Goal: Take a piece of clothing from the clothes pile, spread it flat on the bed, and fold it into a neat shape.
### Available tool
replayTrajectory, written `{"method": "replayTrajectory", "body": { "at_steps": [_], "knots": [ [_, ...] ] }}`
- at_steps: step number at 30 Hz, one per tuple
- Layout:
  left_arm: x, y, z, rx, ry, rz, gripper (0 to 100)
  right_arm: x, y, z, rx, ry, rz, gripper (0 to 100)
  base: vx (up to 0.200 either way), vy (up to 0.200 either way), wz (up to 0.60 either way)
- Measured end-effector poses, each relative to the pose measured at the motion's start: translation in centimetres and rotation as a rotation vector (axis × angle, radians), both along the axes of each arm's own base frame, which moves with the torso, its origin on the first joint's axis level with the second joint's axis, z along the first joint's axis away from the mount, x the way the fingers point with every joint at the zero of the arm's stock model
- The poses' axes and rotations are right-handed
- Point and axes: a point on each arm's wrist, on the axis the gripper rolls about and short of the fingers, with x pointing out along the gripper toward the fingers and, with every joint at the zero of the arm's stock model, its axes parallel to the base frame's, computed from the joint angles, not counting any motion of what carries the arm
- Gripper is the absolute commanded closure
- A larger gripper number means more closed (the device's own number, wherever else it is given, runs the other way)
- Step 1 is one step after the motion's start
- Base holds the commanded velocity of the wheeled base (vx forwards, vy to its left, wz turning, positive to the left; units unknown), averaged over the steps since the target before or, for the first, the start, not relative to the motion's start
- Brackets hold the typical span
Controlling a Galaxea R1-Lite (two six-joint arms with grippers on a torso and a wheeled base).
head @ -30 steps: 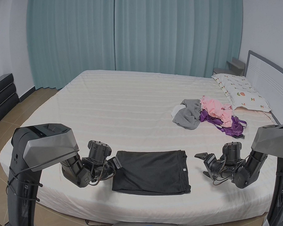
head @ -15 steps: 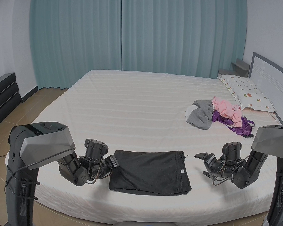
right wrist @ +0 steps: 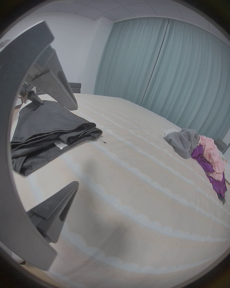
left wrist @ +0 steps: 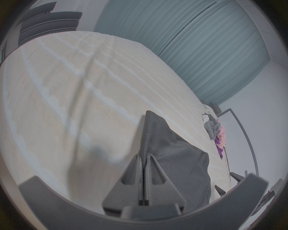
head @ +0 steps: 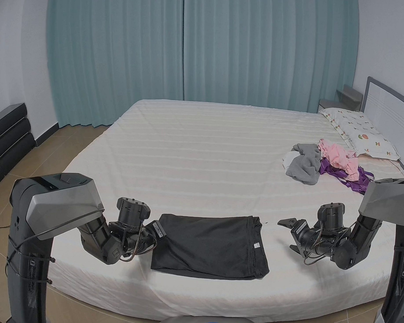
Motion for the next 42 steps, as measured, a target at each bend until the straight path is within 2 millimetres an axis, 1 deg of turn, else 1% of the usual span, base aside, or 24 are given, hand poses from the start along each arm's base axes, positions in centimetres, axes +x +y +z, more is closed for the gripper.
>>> {"method": "replayTrajectory", "body": {
  "at_steps": [10, 25, 26, 34, 37, 42],
  "knots": [
    [0.2, 0.1, 0.1, -0.004, -0.005, 0.005, 100, 0.0, 0.0, 0.0, 0.003, 0.001, 0.002, 0, 0.0, 0.2, 0.0],
    [-0.3, -0.2, -0.2, 0.003, 0.01, -0.007, 100, 0.0, 0.0, 0.0, 0.002, 0.001, 0.001, 0, 0.0, 0.0, 0.0],
    [-0.3, -0.2, -0.2, 0.003, 0.012, -0.006, 0, 0.0, 0.0, 0.0, 0.002, 0.0, 0.001, 0, 0.0, 0.0, 0.0],
    [-0.6, -0.1, -0.4, 0.003, 0.024, -0.003, 0, 0.0, 0.0, 0.0, 0.002, 0.0, 0.003, 0, 0.0, 0.0, 0.0],
    [-0.6, -0.1, -0.2, -0.036, 0.033, 0.026, 0, 0.0, 0.0, 0.0, 0.002, 0.002, 0.002, 0, 0.0, 0.0, 0.0],
    [-0.4, 0.4, 0.8, -0.131, 0.048, 0.097, 0, 0.0, -0.1, 0.1, 0.011, 0.002, -0.004, 0, 0.0, 0.0, 0.0]
  ]
}}
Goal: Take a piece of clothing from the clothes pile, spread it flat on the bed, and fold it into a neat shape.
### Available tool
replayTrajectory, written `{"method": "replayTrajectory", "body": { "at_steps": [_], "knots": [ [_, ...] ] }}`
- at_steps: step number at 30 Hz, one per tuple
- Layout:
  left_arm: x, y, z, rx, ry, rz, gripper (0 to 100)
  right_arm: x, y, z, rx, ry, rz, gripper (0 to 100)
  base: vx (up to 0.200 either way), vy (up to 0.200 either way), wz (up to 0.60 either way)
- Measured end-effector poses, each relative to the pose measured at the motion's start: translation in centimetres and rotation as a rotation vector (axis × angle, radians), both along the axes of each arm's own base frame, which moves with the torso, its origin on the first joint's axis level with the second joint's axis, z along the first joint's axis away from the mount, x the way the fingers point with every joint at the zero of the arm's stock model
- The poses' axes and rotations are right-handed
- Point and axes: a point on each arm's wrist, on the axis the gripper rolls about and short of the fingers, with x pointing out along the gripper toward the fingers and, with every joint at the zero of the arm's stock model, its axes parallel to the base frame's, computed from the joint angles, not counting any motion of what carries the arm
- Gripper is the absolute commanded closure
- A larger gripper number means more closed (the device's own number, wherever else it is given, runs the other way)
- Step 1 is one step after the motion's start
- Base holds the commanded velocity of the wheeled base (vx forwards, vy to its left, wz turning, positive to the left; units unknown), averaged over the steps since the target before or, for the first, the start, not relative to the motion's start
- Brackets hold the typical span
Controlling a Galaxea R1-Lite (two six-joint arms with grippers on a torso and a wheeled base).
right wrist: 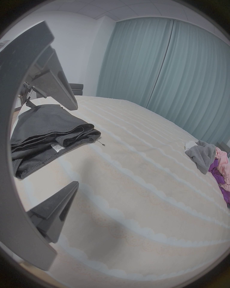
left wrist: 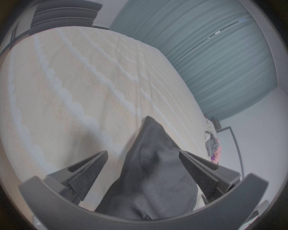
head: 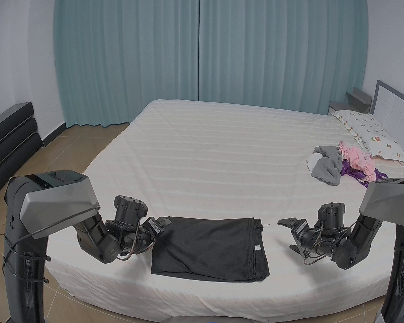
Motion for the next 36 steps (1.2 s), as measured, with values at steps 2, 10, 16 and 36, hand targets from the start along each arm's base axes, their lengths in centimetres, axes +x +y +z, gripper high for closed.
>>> {"method": "replayTrajectory", "body": {
  "at_steps": [2, 10, 16, 36],
  "knots": [
    [0.3, 0.6, 0.7, -0.028, -0.008, 0.035, 0, 0.1, -0.3, 0.1, 0.007, -0.001, -0.012, 0, 0.0, 0.0, 0.0],
    [0.7, 2.9, 4.0, -0.094, -0.072, 0.123, 0, -0.8, -0.8, 2.8, 0.016, -0.057, -0.031, 0, 0.0, 0.0, 0.0],
    [-0.6, 4.5, 7.9, -0.122, -0.152, 0.158, 0, -3.4, -1.3, 7.7, 0.006, -0.178, -0.025, 0, 0.0, 0.0, 0.0],
    [-17.2, 9.9, 21.8, -0.005, -0.625, 0.167, 0, -20.5, -4.9, 17.6, -0.469, -0.717, 0.037, 0, 0.0, 0.0, 0.0]
  ]
}}
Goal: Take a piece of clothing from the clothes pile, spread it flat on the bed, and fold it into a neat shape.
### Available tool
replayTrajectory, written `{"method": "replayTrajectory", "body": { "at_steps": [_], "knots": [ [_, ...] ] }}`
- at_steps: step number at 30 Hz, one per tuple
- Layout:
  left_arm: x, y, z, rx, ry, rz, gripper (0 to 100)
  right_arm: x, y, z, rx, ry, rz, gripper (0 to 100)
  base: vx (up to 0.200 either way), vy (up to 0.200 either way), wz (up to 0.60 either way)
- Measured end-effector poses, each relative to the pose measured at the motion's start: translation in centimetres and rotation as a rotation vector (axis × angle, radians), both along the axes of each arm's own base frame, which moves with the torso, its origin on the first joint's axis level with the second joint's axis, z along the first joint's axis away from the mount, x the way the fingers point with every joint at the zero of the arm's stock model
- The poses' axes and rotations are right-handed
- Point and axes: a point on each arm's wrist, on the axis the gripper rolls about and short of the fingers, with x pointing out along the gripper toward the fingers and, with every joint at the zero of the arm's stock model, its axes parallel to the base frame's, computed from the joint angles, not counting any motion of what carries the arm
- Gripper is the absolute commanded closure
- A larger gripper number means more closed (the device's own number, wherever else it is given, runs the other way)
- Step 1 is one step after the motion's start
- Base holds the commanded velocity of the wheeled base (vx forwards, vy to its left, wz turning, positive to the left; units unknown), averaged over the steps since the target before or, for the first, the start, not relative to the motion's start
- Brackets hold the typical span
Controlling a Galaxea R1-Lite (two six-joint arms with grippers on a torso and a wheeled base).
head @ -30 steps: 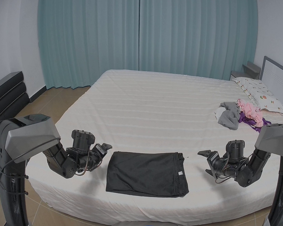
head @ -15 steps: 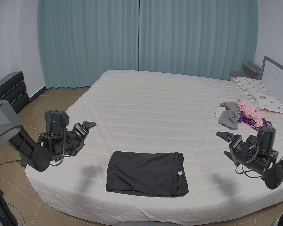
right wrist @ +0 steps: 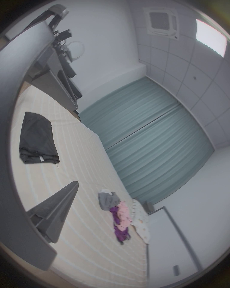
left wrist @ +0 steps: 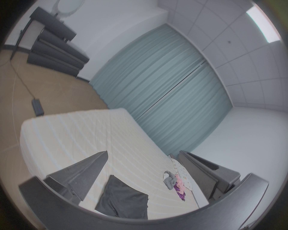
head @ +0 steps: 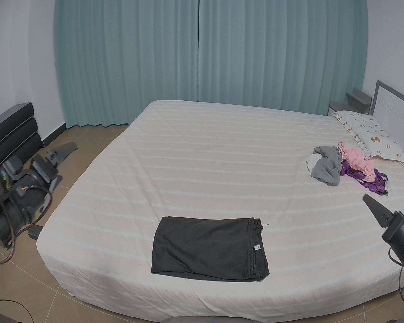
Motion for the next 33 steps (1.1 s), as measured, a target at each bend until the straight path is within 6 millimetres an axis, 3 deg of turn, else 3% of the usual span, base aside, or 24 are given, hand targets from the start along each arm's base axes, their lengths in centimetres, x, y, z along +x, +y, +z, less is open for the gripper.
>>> {"method": "replayTrajectory", "body": {
  "at_steps": [10, 21, 26, 33],
  "knots": [
    [-9.7, 2.1, 1.3, 0.224, -0.182, 0.087, 0, -8.0, -1.6, -2.0, -0.217, 0.039, -0.029, 0, 0.0, 0.0, 0.0],
    [-19.6, 3.8, -0.5, 0.514, -0.296, 0.236, 0, -13.6, -2.9, -2.2, -0.376, 0.016, -0.209, 0, 0.0, 0.0, 0.0],
    [-22.4, 4.2, -1.2, 0.632, -0.334, 0.349, 0, -15.6, -3.2, -1.9, -0.44, 0.034, -0.288, 0, 0.0, 0.0, 0.0],
    [-23.8, 3.7, -2.0, 0.704, -0.322, 0.449, 0, -16.9, -3.5, -1.5, -0.475, 0.023, -0.397, 0, 0.0, 0.0, 0.0]
  ]
}}
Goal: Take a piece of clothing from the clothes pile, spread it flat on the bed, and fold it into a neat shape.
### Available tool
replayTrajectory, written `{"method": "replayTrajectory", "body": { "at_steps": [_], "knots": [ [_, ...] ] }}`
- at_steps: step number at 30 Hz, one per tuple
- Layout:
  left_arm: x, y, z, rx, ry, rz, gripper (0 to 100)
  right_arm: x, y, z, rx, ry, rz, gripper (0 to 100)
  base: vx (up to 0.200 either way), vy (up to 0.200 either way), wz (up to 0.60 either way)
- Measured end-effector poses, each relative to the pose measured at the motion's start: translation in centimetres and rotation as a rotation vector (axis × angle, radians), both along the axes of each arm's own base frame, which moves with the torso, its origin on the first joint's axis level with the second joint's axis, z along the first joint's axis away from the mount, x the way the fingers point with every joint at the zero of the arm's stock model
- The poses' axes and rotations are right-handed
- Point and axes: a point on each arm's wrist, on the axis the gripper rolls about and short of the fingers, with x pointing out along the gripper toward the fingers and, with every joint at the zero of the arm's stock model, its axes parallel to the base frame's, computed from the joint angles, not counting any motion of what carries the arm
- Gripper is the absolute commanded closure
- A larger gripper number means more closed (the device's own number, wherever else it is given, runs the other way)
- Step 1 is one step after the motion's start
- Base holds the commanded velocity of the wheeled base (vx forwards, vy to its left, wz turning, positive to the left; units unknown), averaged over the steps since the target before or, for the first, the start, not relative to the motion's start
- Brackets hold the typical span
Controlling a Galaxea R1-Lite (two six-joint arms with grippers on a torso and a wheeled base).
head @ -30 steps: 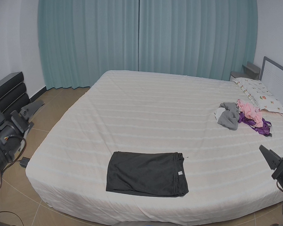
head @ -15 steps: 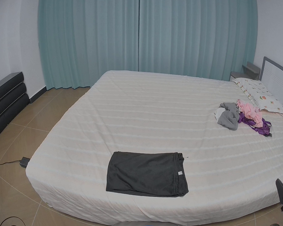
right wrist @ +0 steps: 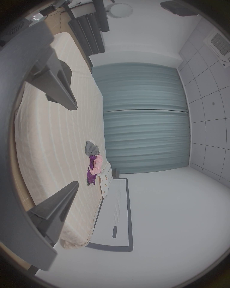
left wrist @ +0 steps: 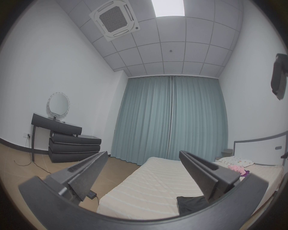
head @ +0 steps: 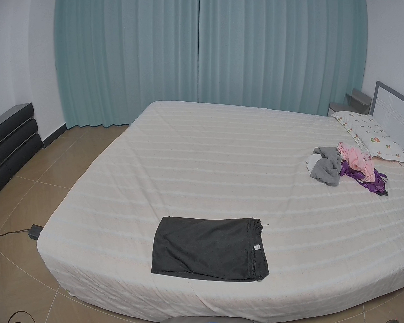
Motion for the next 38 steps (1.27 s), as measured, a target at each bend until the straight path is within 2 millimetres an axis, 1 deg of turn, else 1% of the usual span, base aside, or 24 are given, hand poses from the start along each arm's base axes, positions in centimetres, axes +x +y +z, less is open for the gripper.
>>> {"method": "replayTrajectory", "body": {
  "at_steps": [4, 8, 12, 15, 20, 23, 28, 33, 38],
  "knots": [
    [0.3, -0.1, -1.8, 0.036, 0.034, -0.029, 0, -0.4, 0.1, -0.9, -0.011, 0.049, -0.017, 0, 0.0, 0.0, 0.0],
    [1.0, -0.1, -3.8, 0.077, 0.059, -0.052, 0, -0.6, 0.5, -2.2, 0.003, 0.068, 0.05, 0, 0.0, 0.0, 0.0],
    [1.7, -0.2, -5.5, 0.103, 0.073, -0.062, 0, -0.1, 0.7, -2.8, 0.03, 0.006, 0.081, 0, 0.0, 0.0, 0.0],
    [2.0, -0.2, -6.5, 0.116, 0.094, -0.074, 0, 0.7, 0.9, -3.2, 0.028, -0.092, 0.11, 0, 0.0, 0.0, 0.0],
    [2.4, -0.3, -7.7, 0.135, 0.153, -0.12, 0, 1.5, 1.0, -3.8, 0.007, -0.196, 0.157, 0, 0.0, 0.0, 0.0],
    [2.5, -0.4, -8.4, 0.14, 0.211, -0.17, 0, 1.8, 1.1, -4.8, -0.007, -0.167, 0.178, 0, 0.0, 0.0, 0.0],
    [2.6, -0.5, -8.8, 0.149, 0.246, -0.235, 0, 2.1, 1.1, -6.5, -0.022, -0.042, 0.199, 0, 0.0, 0.0, 0.0],
    [2.6, -0.5, -9.4, 0.151, 0.301, -0.224, 0, 2.2, 1.2, -6.8, -0.04, -0.031, 0.21, 0, 0.0, 0.0, 0.0],
    [2.6, -0.6, -9.6, 0.157, 0.32, -0.262, 0, 2.2, 1.2, -6.7, -0.039, -0.035, 0.211, 0, 0.0, 0.0, 0.0]
  ]
}}
